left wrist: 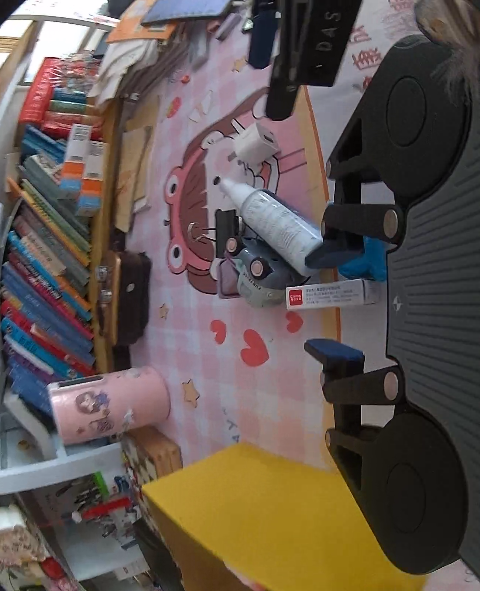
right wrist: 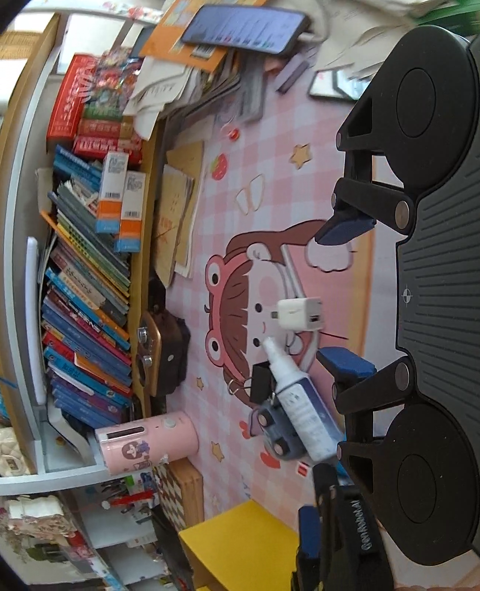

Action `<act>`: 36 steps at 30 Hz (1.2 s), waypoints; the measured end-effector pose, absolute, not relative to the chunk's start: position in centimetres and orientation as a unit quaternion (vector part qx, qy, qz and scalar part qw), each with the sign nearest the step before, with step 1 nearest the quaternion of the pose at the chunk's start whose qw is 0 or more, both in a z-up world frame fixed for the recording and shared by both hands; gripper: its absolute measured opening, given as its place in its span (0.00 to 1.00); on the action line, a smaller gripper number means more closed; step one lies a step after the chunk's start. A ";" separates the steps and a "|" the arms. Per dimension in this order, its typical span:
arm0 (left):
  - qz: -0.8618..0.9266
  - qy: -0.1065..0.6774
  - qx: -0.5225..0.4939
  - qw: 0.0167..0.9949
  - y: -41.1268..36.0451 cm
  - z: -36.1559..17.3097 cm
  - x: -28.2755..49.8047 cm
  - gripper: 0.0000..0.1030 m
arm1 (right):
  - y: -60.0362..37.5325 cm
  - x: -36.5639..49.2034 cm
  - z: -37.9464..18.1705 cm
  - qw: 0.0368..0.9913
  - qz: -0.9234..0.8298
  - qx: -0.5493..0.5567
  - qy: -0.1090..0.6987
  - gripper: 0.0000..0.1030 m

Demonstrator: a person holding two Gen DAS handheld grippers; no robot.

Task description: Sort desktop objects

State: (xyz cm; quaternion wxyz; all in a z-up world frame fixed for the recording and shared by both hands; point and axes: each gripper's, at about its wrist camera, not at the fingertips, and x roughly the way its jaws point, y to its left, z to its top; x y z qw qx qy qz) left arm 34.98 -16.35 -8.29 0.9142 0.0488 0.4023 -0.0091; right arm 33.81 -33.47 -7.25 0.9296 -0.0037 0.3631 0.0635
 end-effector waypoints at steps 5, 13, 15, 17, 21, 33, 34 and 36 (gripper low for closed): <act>-0.007 0.421 0.044 0.906 -16.3 -9.5 35.8 0.25 | -33.0 36.1 -8.3 0.927 0.076 -0.019 0.368 0.48; -0.012 0.422 0.030 0.906 -16.1 -10.1 35.8 0.13 | -32.2 38.2 -9.8 0.921 0.091 -0.032 0.376 0.40; -0.006 0.418 0.020 0.908 -15.7 -9.6 35.5 0.13 | -31.9 38.5 -10.2 0.920 0.096 -0.036 0.378 0.30; -0.008 0.409 0.010 0.912 -15.3 -8.7 35.0 0.13 | -31.8 38.9 -10.5 0.917 0.102 -0.036 0.384 0.23; -0.017 0.394 -0.006 0.919 -14.7 -6.9 34.1 0.13 | -31.6 38.6 -10.4 0.918 0.104 -0.041 0.381 0.24; -0.046 0.376 -0.059 0.924 -13.0 -3.6 28.2 0.13 | -32.1 32.2 -6.0 0.922 0.100 -0.001 0.373 0.24; -0.050 0.375 -0.062 0.923 -12.8 -3.4 27.6 0.13 | -32.1 31.4 -5.6 0.922 0.100 0.005 0.373 0.24; -0.060 0.372 -0.067 0.924 -12.4 -2.8 26.1 0.13 | -32.1 29.9 -4.5 0.923 0.101 0.018 0.371 0.24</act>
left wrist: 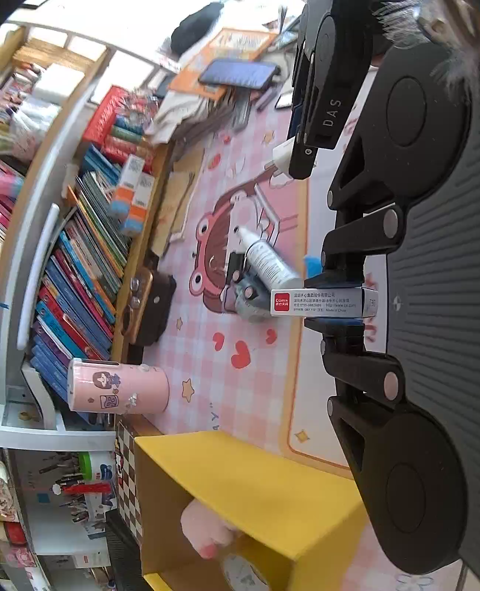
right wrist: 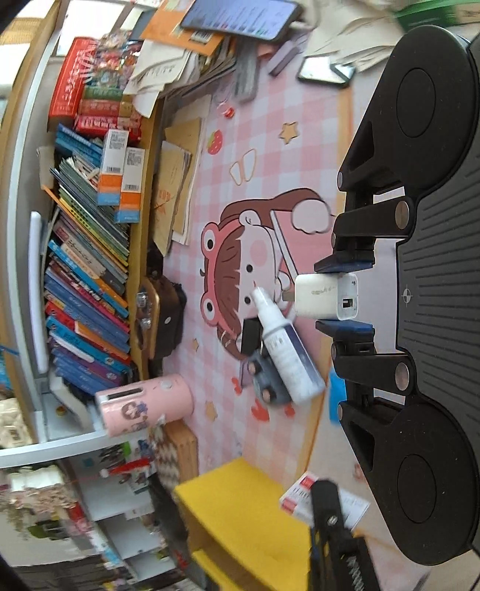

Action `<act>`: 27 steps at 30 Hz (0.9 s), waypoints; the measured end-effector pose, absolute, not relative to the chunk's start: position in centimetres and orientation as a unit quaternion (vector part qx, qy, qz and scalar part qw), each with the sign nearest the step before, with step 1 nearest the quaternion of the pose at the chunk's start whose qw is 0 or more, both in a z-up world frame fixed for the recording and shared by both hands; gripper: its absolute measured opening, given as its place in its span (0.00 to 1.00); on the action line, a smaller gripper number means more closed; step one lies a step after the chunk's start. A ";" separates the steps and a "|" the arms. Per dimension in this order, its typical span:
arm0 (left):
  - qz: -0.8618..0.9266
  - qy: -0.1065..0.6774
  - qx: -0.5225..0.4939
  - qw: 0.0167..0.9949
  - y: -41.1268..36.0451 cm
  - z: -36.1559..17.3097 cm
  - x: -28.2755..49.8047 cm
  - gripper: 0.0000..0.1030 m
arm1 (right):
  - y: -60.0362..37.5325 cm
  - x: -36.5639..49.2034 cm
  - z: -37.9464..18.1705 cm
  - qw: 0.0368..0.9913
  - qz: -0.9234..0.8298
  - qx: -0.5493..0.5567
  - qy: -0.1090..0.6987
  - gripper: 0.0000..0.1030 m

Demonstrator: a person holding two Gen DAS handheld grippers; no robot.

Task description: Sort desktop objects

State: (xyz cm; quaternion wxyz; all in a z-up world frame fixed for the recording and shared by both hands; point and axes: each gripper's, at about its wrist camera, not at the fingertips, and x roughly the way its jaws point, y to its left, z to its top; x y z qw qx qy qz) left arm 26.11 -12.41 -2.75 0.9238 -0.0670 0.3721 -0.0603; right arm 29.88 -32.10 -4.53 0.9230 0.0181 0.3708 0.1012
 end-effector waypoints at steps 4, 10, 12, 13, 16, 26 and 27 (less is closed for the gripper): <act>-0.082 0.363 -0.078 0.925 -11.3 -1.4 23.0 0.13 | -31.6 26.8 -2.6 0.924 0.110 0.036 0.364 0.24; -0.099 0.359 -0.090 0.924 -8.8 -0.6 19.0 0.13 | -30.4 22.2 -1.6 0.917 0.113 0.069 0.376 0.24; -0.108 0.359 -0.090 0.923 -8.0 -0.5 17.8 0.13 | -29.6 20.8 -1.5 0.917 0.110 0.069 0.378 0.24; -0.112 0.359 -0.091 0.922 -7.6 -0.5 17.4 0.13 | -29.2 20.3 -1.4 0.917 0.108 0.069 0.378 0.24; -0.122 0.356 -0.090 0.922 -6.1 -0.4 16.0 0.13 | -27.8 18.7 -0.9 0.921 0.100 0.066 0.370 0.24; -0.114 0.355 -0.100 0.923 0.5 -0.4 10.2 0.13 | -21.2 12.8 -0.1 0.923 0.097 0.050 0.369 0.24; -0.111 0.353 -0.101 0.923 1.3 -0.4 9.5 0.13 | -20.3 12.2 -0.2 0.922 0.101 0.047 0.371 0.24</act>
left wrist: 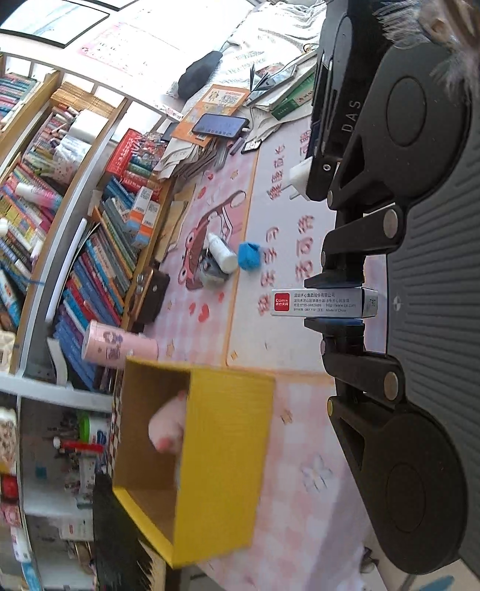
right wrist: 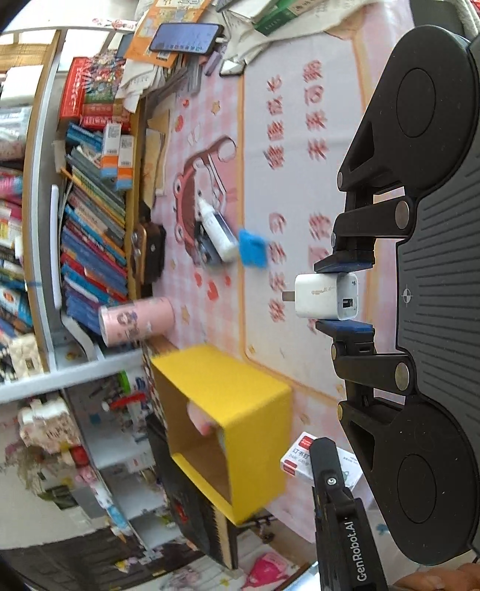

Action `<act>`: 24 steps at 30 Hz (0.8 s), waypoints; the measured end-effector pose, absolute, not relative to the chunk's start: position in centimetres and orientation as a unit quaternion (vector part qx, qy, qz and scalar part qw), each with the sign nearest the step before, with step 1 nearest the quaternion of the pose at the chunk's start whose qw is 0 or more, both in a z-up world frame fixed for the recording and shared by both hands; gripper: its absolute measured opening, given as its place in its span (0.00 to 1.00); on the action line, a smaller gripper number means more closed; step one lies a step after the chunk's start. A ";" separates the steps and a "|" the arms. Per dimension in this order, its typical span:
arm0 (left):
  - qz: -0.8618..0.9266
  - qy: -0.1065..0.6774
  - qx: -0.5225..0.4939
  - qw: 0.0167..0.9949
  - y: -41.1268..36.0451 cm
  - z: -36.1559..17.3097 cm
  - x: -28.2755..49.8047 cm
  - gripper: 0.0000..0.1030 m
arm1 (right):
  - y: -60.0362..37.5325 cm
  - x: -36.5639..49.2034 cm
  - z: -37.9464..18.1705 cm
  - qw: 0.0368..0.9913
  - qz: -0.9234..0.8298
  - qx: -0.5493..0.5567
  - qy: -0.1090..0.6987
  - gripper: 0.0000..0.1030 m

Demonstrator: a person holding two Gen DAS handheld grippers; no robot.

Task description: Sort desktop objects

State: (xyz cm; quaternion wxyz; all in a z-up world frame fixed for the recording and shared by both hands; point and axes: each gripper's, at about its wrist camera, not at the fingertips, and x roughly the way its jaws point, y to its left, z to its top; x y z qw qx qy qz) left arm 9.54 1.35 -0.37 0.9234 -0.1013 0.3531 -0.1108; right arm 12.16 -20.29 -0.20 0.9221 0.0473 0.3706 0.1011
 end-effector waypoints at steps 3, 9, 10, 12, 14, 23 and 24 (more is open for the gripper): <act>-0.101 0.351 -0.106 0.925 3.7 -0.5 7.6 0.13 | -17.9 10.4 -0.4 0.920 0.113 0.040 0.374 0.24; -0.080 0.342 -0.121 0.928 7.7 -0.5 4.2 0.13 | -13.6 7.6 -0.5 0.915 0.141 0.022 0.378 0.24; -0.078 0.339 -0.124 0.929 8.2 -0.4 3.8 0.13 | -13.0 7.3 -0.4 0.914 0.144 0.020 0.378 0.24; -0.073 0.332 -0.129 0.932 9.3 -0.2 3.0 0.13 | -11.8 6.7 -0.2 0.914 0.153 0.013 0.376 0.24; -0.067 0.325 -0.140 0.933 10.3 -0.1 2.3 0.13 | -10.7 6.3 0.1 0.913 0.162 0.005 0.374 0.24; -0.044 0.311 -0.168 0.934 13.2 0.0 0.2 0.13 | -6.9 5.0 0.6 0.909 0.192 -0.026 0.368 0.24; -0.043 0.311 -0.169 0.934 13.3 0.0 0.1 0.13 | -6.6 4.8 0.6 0.909 0.195 -0.028 0.368 0.24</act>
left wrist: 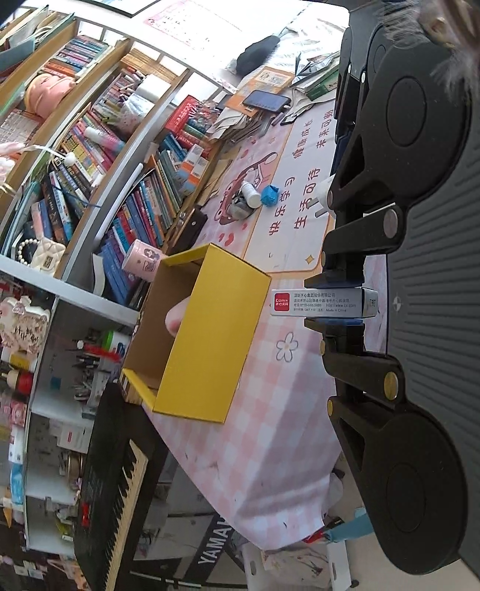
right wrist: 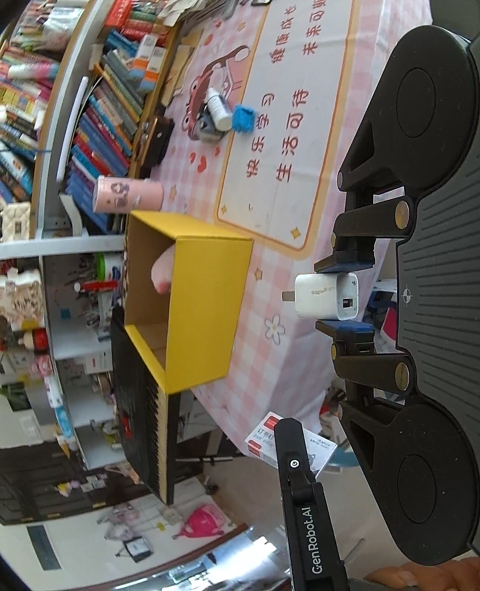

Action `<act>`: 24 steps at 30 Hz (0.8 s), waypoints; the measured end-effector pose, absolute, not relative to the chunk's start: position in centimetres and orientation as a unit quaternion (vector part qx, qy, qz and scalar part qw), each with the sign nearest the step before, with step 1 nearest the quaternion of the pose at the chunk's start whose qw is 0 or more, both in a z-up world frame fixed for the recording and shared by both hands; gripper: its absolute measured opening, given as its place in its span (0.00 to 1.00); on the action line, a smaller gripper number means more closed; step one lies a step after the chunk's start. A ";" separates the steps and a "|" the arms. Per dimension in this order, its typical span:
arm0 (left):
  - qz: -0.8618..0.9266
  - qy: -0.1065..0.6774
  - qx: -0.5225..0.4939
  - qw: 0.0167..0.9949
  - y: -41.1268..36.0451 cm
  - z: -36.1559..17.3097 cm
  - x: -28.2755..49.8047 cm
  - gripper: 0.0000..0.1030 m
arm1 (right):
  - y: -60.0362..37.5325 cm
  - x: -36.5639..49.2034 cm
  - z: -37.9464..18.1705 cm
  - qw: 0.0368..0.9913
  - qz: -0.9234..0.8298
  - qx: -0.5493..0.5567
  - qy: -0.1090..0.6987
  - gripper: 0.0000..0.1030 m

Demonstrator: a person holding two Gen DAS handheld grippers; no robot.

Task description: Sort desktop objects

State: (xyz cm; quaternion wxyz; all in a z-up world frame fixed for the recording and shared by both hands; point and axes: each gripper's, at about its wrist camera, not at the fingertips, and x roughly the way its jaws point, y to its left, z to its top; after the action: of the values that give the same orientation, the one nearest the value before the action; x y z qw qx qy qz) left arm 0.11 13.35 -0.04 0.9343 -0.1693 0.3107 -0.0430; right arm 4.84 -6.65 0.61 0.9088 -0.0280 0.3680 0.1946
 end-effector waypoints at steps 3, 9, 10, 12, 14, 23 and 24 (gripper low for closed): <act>-0.040 0.309 -0.172 0.934 13.8 0.0 -0.2 0.13 | -6.1 4.7 0.6 0.907 0.200 -0.032 0.369 0.24; -0.032 0.307 -0.177 0.934 14.1 0.0 0.0 0.13 | -5.6 4.9 0.6 0.906 0.207 -0.036 0.368 0.24; -0.031 0.307 -0.177 0.934 14.2 0.0 0.2 0.13 | -5.6 5.0 0.6 0.905 0.208 -0.036 0.369 0.24; -0.028 0.309 -0.179 0.934 14.2 -0.1 0.6 0.13 | -5.6 5.5 0.5 0.904 0.209 -0.036 0.370 0.24; -0.026 0.311 -0.181 0.933 14.2 -0.1 1.2 0.13 | -5.5 6.0 0.5 0.903 0.212 -0.037 0.372 0.24; -0.005 0.303 -0.172 0.937 13.9 0.4 5.8 0.13 | -5.7 10.8 0.5 0.900 0.230 -0.036 0.369 0.24; -0.003 0.300 -0.170 0.939 13.9 0.6 6.6 0.13 | -5.7 11.6 0.7 0.901 0.235 -0.037 0.364 0.24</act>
State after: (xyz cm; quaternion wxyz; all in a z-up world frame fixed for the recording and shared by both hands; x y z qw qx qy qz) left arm 6.58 13.88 0.55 0.9387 -0.1700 0.2999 -0.0026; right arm 11.60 -5.73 0.71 0.9006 -0.0370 0.3641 0.2346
